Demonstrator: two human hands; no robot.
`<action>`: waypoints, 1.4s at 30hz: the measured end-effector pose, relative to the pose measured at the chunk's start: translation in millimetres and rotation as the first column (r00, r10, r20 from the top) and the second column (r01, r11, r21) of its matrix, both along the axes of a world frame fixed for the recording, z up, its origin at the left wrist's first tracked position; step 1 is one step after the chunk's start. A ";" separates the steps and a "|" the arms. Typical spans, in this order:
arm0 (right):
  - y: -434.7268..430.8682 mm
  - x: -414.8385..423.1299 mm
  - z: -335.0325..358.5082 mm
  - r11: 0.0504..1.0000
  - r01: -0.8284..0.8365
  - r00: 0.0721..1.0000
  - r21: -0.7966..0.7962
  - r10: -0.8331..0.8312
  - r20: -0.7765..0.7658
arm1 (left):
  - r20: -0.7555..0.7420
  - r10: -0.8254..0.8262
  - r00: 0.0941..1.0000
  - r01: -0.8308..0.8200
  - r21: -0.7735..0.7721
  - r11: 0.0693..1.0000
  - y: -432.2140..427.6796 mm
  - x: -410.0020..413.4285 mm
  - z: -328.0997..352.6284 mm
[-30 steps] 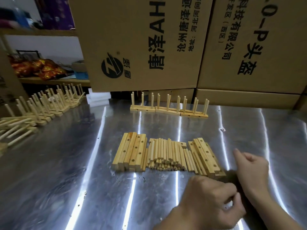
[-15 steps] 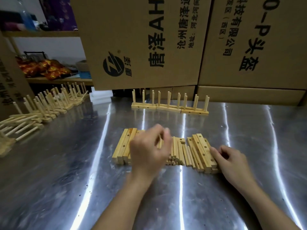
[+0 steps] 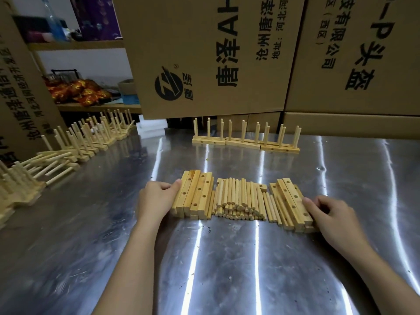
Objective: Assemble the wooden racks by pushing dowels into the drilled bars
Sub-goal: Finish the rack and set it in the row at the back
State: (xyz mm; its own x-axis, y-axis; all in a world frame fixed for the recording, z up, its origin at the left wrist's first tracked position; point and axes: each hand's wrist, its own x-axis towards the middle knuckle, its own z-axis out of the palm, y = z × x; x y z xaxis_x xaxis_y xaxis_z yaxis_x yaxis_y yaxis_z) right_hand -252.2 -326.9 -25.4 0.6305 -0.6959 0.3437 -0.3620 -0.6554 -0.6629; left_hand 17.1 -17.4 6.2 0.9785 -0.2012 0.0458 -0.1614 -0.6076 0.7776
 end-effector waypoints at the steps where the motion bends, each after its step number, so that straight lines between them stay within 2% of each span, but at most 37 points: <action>1: 0.1 0.0 -0.1 1.000 -0.001 1.000 -0.001 0.001 0.002 | -0.014 -0.007 1.000 0.007 -0.008 1.000 -0.3 0.4 0.1; 6: 2.6 0.4 0.7 1.000 0.004 1.000 -0.014 -0.004 0.010 | -0.013 0.044 0.999 -0.045 -0.060 0.997 0.3 4.2 -0.9; 10: 3.8 0.0 1.5 1.000 -0.008 1.000 -0.010 0.008 0.014 | -0.036 0.052 0.998 -0.058 -0.189 0.980 3.6 7.0 -0.8; 16: 1.4 -0.2 0.4 1.000 -0.010 1.000 0.009 0.010 -0.003 | -0.046 0.011 0.999 -0.018 -0.140 0.990 6.6 6.4 -1.1; 23: 2.9 -0.4 1.5 1.000 -0.012 1.000 0.012 0.012 0.005 | -0.080 0.018 0.997 -0.032 -0.169 0.985 7.1 5.2 0.8; 25: 3.0 -0.2 1.3 1.000 -0.011 1.000 0.014 0.011 0.006 | -0.101 0.096 0.990 -0.124 -0.317 0.940 6.6 4.6 2.5; 27: 3.5 0.0 1.4 1.000 -0.013 1.000 0.012 0.013 0.011 | -0.185 0.122 0.975 -0.211 -0.610 0.764 8.8 5.5 10.0; 29: 3.2 0.8 1.1 1.000 -0.014 1.000 0.021 0.014 0.005 | -0.212 -0.007 0.977 -0.175 -0.822 0.542 12.9 5.6 20.2; 31: 3.9 0.7 2.9 1.000 -0.007 1.000 0.028 0.007 0.017 | -0.146 -0.180 0.973 -0.056 -0.901 0.430 13.5 2.7 27.4; 35: 15.5 -2.7 13.6 0.999 0.033 0.987 0.003 -0.033 0.156 | -0.061 -0.440 0.896 0.147 -0.894 0.424 1.8 -13.7 37.0; 37: 26.7 -4.4 22.4 1.000 -0.007 0.972 -0.027 0.013 0.236 | -0.048 -0.524 0.850 0.224 -0.868 0.443 -6.8 -25.1 41.4; 39: 43.3 -4.0 33.0 0.987 -0.161 0.943 -0.025 0.161 0.291 | -0.046 -0.598 0.800 0.310 -0.822 0.477 -15.8 -36.3 44.2; 42: 68.4 0.8 40.4 0.919 -0.393 0.892 -0.007 0.383 0.241 | -0.043 -0.712 0.700 0.487 -0.701 0.521 -27.6 -49.6 44.2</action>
State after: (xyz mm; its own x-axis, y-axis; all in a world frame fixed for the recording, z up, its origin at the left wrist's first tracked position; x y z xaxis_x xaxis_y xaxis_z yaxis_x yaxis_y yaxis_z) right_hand -251.4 -258.4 15.0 0.7590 -0.4288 0.4900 0.0835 -0.6823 -0.7263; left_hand -32.5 -45.0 50.4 0.6114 -0.7803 0.1316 -0.0030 0.1641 0.9864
